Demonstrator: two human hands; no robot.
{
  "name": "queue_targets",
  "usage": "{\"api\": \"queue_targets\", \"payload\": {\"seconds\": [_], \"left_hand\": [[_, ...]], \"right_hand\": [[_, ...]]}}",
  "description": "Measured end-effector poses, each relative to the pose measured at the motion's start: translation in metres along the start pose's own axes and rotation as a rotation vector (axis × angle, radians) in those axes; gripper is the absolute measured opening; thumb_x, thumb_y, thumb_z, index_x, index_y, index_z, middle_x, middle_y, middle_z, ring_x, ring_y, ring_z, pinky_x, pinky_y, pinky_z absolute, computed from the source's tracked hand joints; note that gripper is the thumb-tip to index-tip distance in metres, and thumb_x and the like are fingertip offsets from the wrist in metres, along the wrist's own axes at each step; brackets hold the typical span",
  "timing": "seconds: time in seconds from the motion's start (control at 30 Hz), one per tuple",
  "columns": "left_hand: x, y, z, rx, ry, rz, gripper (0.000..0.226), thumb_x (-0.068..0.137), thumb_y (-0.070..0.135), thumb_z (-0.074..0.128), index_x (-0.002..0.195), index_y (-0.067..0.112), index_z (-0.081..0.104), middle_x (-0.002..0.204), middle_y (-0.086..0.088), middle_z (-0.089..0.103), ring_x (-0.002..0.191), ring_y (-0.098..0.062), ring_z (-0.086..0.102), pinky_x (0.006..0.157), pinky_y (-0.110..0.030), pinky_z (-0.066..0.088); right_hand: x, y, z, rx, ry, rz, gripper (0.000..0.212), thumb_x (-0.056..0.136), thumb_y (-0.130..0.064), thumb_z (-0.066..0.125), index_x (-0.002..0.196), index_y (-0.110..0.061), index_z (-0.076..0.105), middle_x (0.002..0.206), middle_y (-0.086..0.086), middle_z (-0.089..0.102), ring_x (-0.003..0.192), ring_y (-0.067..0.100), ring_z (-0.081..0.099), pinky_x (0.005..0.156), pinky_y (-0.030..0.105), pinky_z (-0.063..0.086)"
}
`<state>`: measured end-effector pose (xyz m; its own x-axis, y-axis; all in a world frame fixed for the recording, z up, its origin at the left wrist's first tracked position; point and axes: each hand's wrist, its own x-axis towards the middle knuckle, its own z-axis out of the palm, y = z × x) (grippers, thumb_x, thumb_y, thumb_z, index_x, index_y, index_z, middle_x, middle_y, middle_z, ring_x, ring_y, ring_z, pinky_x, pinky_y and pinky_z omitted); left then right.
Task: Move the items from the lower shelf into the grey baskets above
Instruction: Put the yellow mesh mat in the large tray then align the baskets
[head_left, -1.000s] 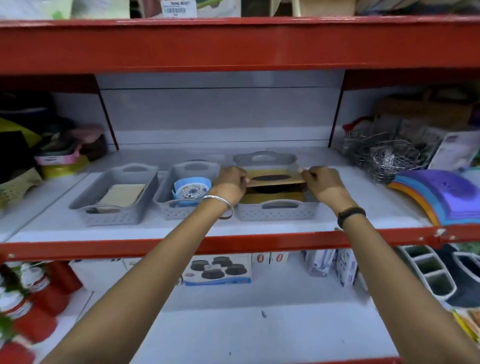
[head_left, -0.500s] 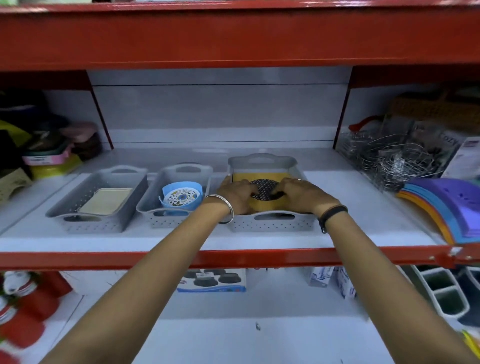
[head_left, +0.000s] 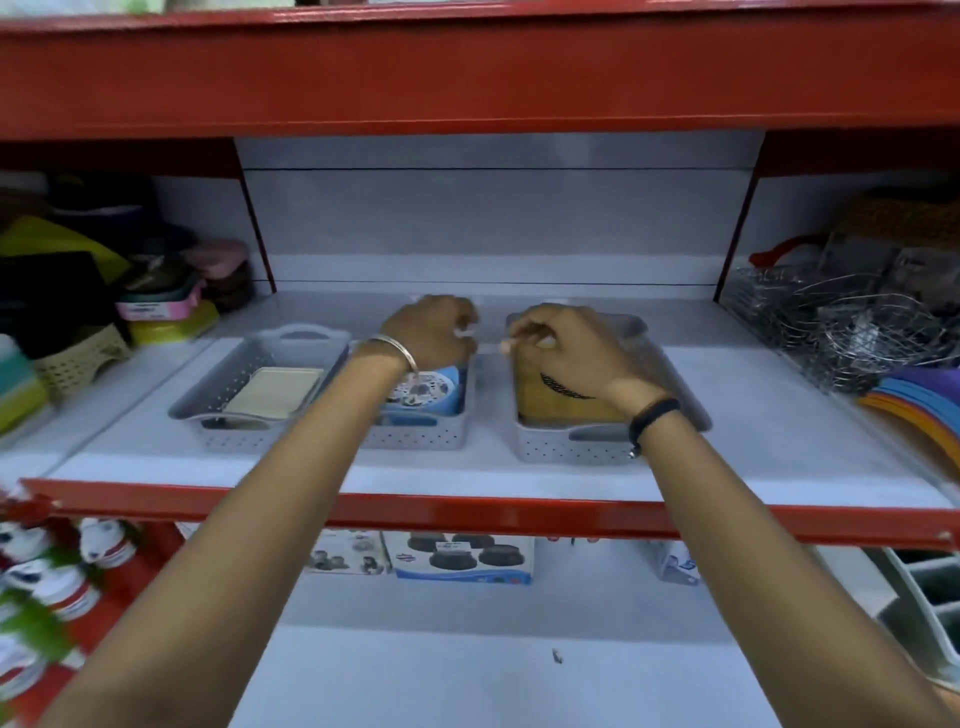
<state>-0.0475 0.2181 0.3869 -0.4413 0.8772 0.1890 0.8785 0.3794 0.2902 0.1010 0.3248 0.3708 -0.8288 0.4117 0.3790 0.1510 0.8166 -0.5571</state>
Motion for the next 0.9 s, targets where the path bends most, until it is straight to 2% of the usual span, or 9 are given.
{"api": "queue_targets", "payload": {"seconds": [0.1, 0.17, 0.27, 0.47, 0.6, 0.67, 0.73, 0.8, 0.9], "left_hand": [[-0.003, -0.038, -0.02, 0.204, -0.383, -0.184, 0.082, 0.07, 0.039, 0.071, 0.141, 0.019, 0.034, 0.148, -0.003, 0.041, 0.132, -0.023, 0.043, 0.11, -0.033, 0.035], [-0.005, -0.055, -0.018, 0.296, -0.48, -0.204, 0.087, 0.053, 0.052, 0.073, 0.132, 0.041, 0.037, 0.147, 0.003, 0.043, 0.127, -0.024, 0.048, 0.109, -0.042, 0.039], [0.0, -0.083, -0.007, 0.178, -0.473, -0.179, 0.062, 0.044, 0.053, 0.075, 0.099, 0.053, 0.048, 0.124, 0.009, 0.061, 0.105, -0.021, 0.061, 0.097, -0.043, 0.049], [-0.016, -0.074, -0.01, 0.061, -0.443, -0.084, 0.059, 0.065, 0.039, 0.075, 0.119, 0.025, 0.054, 0.121, 0.001, 0.062, 0.103, -0.023, 0.06, 0.096, -0.041, 0.051], [-0.014, -0.08, -0.012, 0.14, -0.383, -0.056, 0.09, 0.072, 0.043, 0.071, 0.145, 0.018, 0.023, 0.15, -0.006, 0.031, 0.134, -0.027, 0.037, 0.111, -0.039, 0.036], [-0.013, -0.088, -0.012, 0.132, -0.296, -0.054, 0.082, 0.08, 0.034, 0.063, 0.146, 0.018, 0.018, 0.148, -0.013, 0.034, 0.136, -0.031, 0.031, 0.112, -0.04, 0.034], [-0.013, -0.094, -0.01, 0.156, -0.242, -0.064, 0.062, 0.084, 0.02, 0.051, 0.141, 0.017, 0.028, 0.134, -0.021, 0.049, 0.128, -0.037, 0.041, 0.104, -0.041, 0.041], [-0.017, -0.092, -0.007, 0.236, -0.231, -0.063, 0.047, 0.086, 0.014, 0.045, 0.132, 0.011, 0.04, 0.126, -0.025, 0.054, 0.118, -0.039, 0.05, 0.095, -0.039, 0.044], [-0.02, -0.088, -0.003, 0.254, -0.261, -0.054, 0.034, 0.088, 0.011, 0.042, 0.121, 0.005, 0.047, 0.124, -0.024, 0.055, 0.111, -0.038, 0.054, 0.087, -0.037, 0.044]], "right_hand": [[0.025, -0.023, 0.03, -0.145, -0.258, 0.021, 0.054, 0.076, -0.039, 0.072, 0.121, -0.011, 0.059, 0.125, 0.007, 0.063, 0.114, 0.024, 0.058, 0.099, 0.038, 0.047], [0.035, -0.03, 0.048, -0.294, -0.391, 0.069, 0.061, 0.071, -0.042, 0.074, 0.124, -0.016, 0.056, 0.128, 0.006, 0.061, 0.113, 0.025, 0.057, 0.1, 0.038, 0.046], [0.047, -0.034, 0.067, -0.36, -0.427, 0.076, 0.053, 0.068, -0.041, 0.075, 0.115, -0.022, 0.06, 0.116, 0.003, 0.069, 0.1, 0.022, 0.063, 0.091, 0.03, 0.048], [0.054, -0.035, 0.068, -0.343, -0.456, 0.116, 0.054, 0.067, -0.039, 0.076, 0.116, -0.025, 0.06, 0.116, -0.002, 0.068, 0.103, 0.021, 0.062, 0.093, 0.035, 0.05], [0.055, -0.034, 0.064, -0.246, -0.438, 0.186, 0.061, 0.082, -0.045, 0.063, 0.134, -0.019, 0.044, 0.141, 0.0, 0.05, 0.126, 0.022, 0.049, 0.111, 0.037, 0.035], [0.056, -0.033, 0.064, -0.31, -0.365, 0.169, 0.037, 0.094, -0.032, 0.046, 0.125, -0.012, 0.047, 0.143, 0.007, 0.047, 0.129, 0.027, 0.045, 0.118, 0.041, 0.02], [0.053, -0.035, 0.066, -0.432, -0.309, 0.181, 0.024, 0.095, -0.017, 0.036, 0.116, -0.012, 0.047, 0.133, 0.015, 0.056, 0.129, 0.033, 0.042, 0.12, 0.045, 0.005], [0.049, -0.044, 0.07, -0.545, -0.313, 0.202, 0.033, 0.092, -0.008, 0.035, 0.124, -0.006, 0.042, 0.118, 0.021, 0.061, 0.13, 0.039, 0.038, 0.119, 0.045, -0.004], [0.044, -0.053, 0.079, -0.679, -0.346, 0.147, 0.029, 0.091, -0.009, 0.035, 0.117, -0.002, 0.046, 0.081, 0.009, 0.056, 0.12, 0.037, 0.049, 0.12, 0.048, -0.01]]}}
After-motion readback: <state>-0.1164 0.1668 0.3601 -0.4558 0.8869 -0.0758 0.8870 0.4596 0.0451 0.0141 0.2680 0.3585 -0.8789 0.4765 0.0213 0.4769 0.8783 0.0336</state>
